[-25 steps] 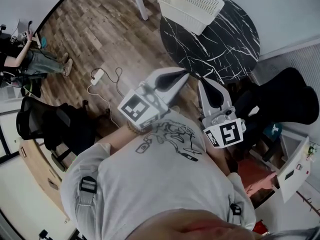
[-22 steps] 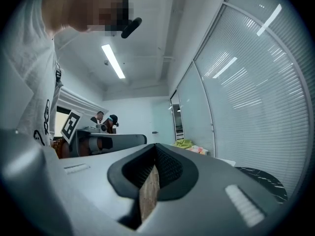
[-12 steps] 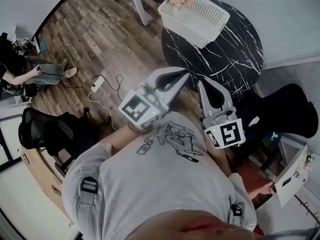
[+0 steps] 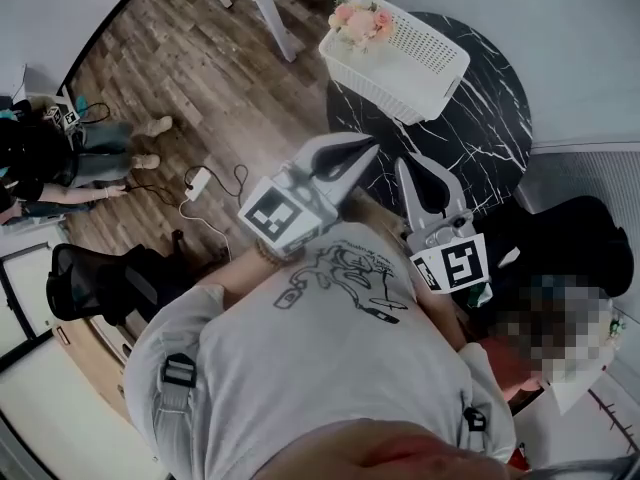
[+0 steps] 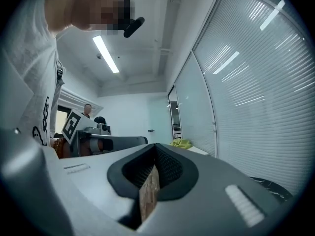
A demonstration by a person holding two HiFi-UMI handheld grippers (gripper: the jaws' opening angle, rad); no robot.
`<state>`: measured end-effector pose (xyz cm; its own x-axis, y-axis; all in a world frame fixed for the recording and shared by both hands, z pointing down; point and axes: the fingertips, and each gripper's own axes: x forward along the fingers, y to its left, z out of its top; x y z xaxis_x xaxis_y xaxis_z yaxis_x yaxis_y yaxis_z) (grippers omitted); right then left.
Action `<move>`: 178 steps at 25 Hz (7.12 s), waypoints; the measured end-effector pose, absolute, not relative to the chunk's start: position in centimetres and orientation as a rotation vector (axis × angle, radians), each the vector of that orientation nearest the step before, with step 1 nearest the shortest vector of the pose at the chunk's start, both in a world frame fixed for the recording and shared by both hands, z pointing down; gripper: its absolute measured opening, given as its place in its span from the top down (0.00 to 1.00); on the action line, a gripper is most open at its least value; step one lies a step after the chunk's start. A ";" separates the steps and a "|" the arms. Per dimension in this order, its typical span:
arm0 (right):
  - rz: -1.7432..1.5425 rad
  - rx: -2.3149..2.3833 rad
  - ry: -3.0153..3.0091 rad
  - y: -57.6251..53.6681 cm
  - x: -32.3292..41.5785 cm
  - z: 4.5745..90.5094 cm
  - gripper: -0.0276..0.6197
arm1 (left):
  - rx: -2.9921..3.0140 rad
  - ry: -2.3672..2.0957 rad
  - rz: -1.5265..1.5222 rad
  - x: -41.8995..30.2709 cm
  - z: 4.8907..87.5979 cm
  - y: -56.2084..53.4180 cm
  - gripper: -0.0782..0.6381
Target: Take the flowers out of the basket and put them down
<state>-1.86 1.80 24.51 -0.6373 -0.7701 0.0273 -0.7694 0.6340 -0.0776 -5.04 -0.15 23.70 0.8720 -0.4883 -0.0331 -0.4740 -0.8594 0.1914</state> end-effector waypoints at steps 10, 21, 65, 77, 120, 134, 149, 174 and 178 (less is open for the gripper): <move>-0.115 -1.382 2.850 -6.7 -2.9 26.2 0.95 | 2.867 -0.728 -0.080 -6.8 24.7 -9.0 0.89; -0.142 -1.423 2.945 -13.6 -2.7 31.9 0.86 | 2.874 -0.746 0.144 -9.1 32.3 -17.0 0.89; -0.367 -1.339 3.273 -34.9 -1.9 55.0 0.39 | 2.897 -0.686 0.738 -9.1 51.4 -36.1 0.89; -0.413 -1.298 3.265 -36.3 -2.6 58.0 0.37 | 2.907 -0.688 0.788 -8.1 52.6 -36.9 0.89; -0.387 -1.250 3.251 -37.9 -4.1 59.4 0.50 | 2.923 -0.664 0.823 -7.1 53.6 -37.1 0.89; -0.347 -1.251 3.225 -37.3 -3.5 55.4 0.50 | 2.970 -0.663 0.793 -6.5 50.0 -36.6 0.89; -0.360 -1.278 3.197 -35.8 -2.1 46.2 0.51 | 3.074 -0.651 0.705 -4.7 40.5 -34.7 0.89; -0.312 -1.334 3.186 -31.4 -0.6 34.0 0.51 | 3.155 -0.690 0.540 -3.4 28.1 -30.1 0.89; -0.325 -1.373 3.170 -30.4 0.9 34.0 0.51 | 3.168 -0.651 0.530 -1.9 28.1 -29.2 0.89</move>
<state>0.90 -30.35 33.95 -0.6416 -0.6736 0.3668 -0.7341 0.6780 -0.0390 -1.94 -29.16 28.06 0.8693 -0.4042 0.2845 -0.3604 -0.9122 -0.1948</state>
